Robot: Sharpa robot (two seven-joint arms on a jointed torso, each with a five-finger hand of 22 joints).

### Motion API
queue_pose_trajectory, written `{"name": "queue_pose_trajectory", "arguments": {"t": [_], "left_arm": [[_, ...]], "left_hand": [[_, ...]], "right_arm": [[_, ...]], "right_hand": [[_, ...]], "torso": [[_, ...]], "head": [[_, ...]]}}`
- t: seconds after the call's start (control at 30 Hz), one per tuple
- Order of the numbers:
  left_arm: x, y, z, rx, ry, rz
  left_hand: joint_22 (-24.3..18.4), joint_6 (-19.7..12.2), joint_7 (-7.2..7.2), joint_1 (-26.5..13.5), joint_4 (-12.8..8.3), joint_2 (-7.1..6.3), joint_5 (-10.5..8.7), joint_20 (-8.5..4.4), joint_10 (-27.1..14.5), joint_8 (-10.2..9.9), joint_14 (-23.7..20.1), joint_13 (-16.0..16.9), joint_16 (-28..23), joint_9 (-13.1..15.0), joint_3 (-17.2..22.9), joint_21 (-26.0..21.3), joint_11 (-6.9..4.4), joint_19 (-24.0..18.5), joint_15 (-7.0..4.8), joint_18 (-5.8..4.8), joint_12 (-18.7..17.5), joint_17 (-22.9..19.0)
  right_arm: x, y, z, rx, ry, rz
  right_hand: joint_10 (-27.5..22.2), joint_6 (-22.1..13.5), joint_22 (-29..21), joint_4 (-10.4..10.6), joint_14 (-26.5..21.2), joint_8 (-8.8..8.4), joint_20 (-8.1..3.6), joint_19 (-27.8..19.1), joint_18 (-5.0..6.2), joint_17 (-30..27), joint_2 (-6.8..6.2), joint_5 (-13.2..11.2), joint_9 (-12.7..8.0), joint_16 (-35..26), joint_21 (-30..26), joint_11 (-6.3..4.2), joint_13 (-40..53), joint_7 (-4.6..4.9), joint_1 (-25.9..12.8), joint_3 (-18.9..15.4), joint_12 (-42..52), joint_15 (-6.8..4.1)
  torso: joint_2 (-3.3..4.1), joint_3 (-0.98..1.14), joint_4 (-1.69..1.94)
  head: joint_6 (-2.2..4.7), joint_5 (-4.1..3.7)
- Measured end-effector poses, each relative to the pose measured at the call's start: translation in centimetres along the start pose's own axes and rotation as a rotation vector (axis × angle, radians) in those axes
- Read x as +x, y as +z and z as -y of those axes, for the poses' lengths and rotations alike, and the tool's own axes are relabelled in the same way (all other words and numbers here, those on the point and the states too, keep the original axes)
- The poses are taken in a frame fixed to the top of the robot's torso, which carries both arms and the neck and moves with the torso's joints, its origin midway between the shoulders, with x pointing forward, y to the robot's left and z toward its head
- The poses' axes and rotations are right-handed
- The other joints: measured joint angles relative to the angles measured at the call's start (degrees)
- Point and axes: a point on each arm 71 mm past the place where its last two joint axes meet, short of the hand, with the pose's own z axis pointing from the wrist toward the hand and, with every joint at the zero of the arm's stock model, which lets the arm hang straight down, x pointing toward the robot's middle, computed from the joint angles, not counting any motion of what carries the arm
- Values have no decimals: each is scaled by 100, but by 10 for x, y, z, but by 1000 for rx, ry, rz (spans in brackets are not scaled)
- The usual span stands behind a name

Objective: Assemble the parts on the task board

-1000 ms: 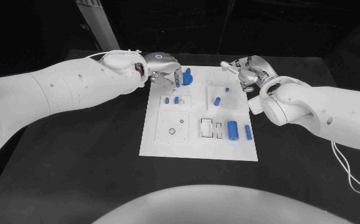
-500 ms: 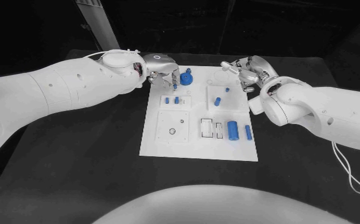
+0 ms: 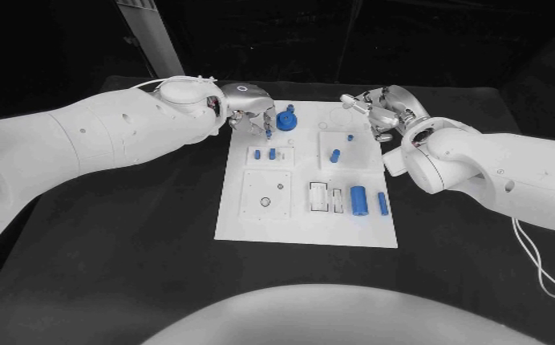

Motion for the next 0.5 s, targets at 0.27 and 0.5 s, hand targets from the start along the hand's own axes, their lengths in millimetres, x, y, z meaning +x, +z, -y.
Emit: {"name": "queue_pose_trajectory", "arguments": {"t": [0.27,0.5], "left_arm": [[4,2,0,-2,-8,-21],[5,3,-1,-5,-11,-29]], "left_hand": [[0,-2,-1,0,0,-1,0,0,0,-16,0,0,0,-12,0,0,0,0,0,0,0,0],[0,-10,6,1,0,-2,0,0,0,-20,0,1,0,-8,-1,0,0,0,0,0,0,0]], "right_arm": [[0,0,0,0,0,0],[0,0,0,0,0,0]], "right_hand": [[0,0,0,0,0,0,0,0,0,-1,0,0,0,0,0,0,-5,0,0,0,1,0],[0,0,0,0,0,0,0,0,1,-1,0,0,0,0,0,0,-5,0,0,0,2,0]], "torso": [[-1,-2,0],[-2,-2,-1]], "head": [[-9,-3],[-16,-12]]}}
